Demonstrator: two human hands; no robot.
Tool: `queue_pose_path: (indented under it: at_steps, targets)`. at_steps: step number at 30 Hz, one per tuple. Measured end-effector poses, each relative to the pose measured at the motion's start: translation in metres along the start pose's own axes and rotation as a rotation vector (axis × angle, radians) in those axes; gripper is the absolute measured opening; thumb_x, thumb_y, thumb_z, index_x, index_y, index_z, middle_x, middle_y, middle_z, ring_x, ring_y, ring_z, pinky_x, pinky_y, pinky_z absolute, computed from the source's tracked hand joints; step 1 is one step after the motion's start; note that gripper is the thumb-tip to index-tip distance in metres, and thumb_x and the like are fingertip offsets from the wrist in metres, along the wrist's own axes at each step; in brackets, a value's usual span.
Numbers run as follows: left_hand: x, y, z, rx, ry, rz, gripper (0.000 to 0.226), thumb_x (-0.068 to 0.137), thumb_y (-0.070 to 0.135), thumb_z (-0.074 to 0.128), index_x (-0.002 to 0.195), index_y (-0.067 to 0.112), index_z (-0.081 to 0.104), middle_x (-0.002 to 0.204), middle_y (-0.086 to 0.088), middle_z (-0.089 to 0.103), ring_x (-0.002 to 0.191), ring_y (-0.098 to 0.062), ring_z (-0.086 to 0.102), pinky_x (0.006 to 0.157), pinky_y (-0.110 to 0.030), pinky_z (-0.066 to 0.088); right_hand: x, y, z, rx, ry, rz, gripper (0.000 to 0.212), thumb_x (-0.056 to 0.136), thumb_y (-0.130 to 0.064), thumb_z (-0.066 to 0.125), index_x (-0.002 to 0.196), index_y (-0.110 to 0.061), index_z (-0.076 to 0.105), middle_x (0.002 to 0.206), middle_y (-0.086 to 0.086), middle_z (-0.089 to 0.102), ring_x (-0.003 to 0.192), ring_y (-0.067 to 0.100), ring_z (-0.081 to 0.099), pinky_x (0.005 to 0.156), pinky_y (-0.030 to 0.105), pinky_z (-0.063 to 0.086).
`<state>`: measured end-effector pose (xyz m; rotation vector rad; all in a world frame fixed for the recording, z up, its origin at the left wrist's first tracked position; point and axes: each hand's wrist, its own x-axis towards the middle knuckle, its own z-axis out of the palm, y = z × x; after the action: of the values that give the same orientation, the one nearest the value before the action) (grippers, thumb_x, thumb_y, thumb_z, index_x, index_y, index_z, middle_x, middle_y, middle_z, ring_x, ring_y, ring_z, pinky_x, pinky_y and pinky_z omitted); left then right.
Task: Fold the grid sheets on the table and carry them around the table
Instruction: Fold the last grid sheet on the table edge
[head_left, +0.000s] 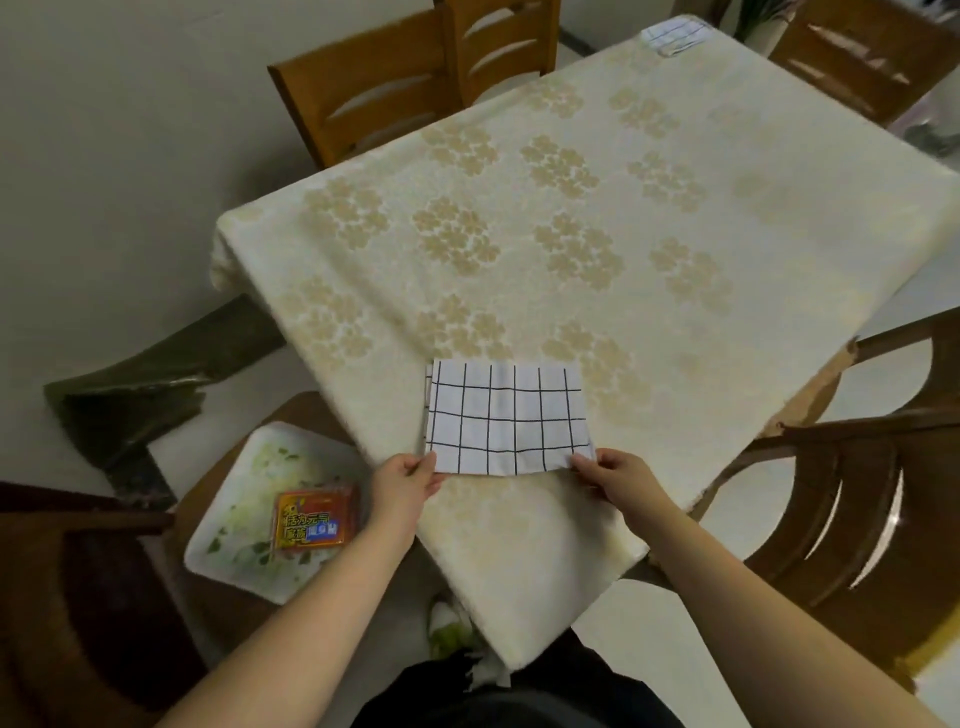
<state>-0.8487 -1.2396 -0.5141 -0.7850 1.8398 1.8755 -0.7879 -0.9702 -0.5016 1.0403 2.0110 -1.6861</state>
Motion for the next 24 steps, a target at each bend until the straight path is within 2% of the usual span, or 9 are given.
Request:
queue_pose_path:
  at_steps: [2,3,5,8,12,15,19,24]
  targets:
    - [0.003,-0.005,-0.005,0.016,0.038,-0.019,0.01,0.093,0.012,0.063,0.086,0.005,0.061,0.086,-0.014,0.069,0.078,-0.02,0.071,0.072,-0.025,0.058,0.001,0.006,0.001,-0.048,0.035,0.025,0.05,0.078,-0.044,0.078,0.076,0.004,0.061,0.07,0.006,0.05,0.066,0.018,0.043,0.062,0.031,0.031]
    - [0.004,-0.006,-0.007,0.017,0.054,-0.027,0.01,0.093,0.012,0.064,0.087,0.004,0.061,0.087,-0.015,0.069,0.079,-0.02,0.071,0.073,-0.026,0.058,0.0,0.006,0.002,-0.055,0.047,0.032,0.046,0.077,-0.046,0.078,0.073,-0.003,0.06,0.07,0.006,0.049,0.066,0.017,0.042,0.061,0.031,0.029]
    - [0.005,-0.009,-0.01,0.0,0.072,-0.045,0.011,0.093,0.012,0.064,0.089,0.002,0.062,0.087,-0.016,0.069,0.079,-0.02,0.072,0.073,-0.027,0.058,-0.002,0.004,0.006,-0.05,0.068,0.034,0.039,0.078,-0.044,0.078,0.072,-0.011,0.058,0.067,0.005,0.049,0.063,0.018,0.041,0.056,0.028,0.03]
    - [0.005,-0.01,-0.01,-0.022,0.088,-0.054,0.01,0.092,0.009,0.064,0.089,0.0,0.062,0.088,-0.017,0.069,0.078,-0.02,0.072,0.069,-0.024,0.058,-0.004,0.002,0.01,-0.032,0.111,0.03,0.037,0.079,-0.037,0.079,0.067,-0.01,0.055,0.057,-0.002,0.051,0.055,0.015,0.043,0.046,0.019,0.031]
    - [0.0,-0.008,-0.007,-0.031,0.115,-0.058,0.006,0.09,0.004,0.065,0.088,0.002,0.059,0.089,-0.016,0.067,0.078,-0.022,0.071,0.069,-0.024,0.058,-0.006,0.002,0.015,0.01,0.179,0.026,0.034,0.08,-0.031,0.079,0.068,-0.01,0.055,0.058,-0.001,0.06,0.055,0.015,0.053,0.051,0.022,0.038]
    - [-0.002,-0.008,-0.008,-0.011,0.125,-0.046,0.009,0.089,0.002,0.065,0.091,0.005,0.057,0.094,-0.013,0.065,0.081,-0.024,0.071,0.076,-0.03,0.058,-0.007,0.005,0.018,0.049,0.217,0.036,0.029,0.08,-0.024,0.08,0.076,-0.009,0.056,0.066,0.003,0.065,0.059,0.018,0.06,0.052,0.024,0.044]
    - [-0.002,-0.011,-0.01,0.019,0.111,-0.017,0.017,0.089,0.002,0.064,0.102,0.008,0.056,0.096,-0.009,0.065,0.083,-0.025,0.071,0.083,-0.037,0.058,-0.007,0.01,0.018,0.07,0.225,0.048,0.031,0.079,-0.022,0.08,0.1,-0.011,0.06,0.085,0.009,0.072,0.066,0.022,0.067,0.053,0.027,0.051]
    - [-0.002,-0.013,-0.01,0.137,0.083,0.038,0.017,0.091,0.002,0.061,0.105,0.009,0.057,0.091,-0.002,0.064,0.08,-0.02,0.07,0.084,-0.04,0.058,-0.007,0.016,0.016,-0.037,0.229,-0.026,0.034,0.083,-0.028,0.076,0.11,-0.018,0.058,0.089,0.006,0.072,0.063,0.019,0.067,0.055,0.031,0.055]
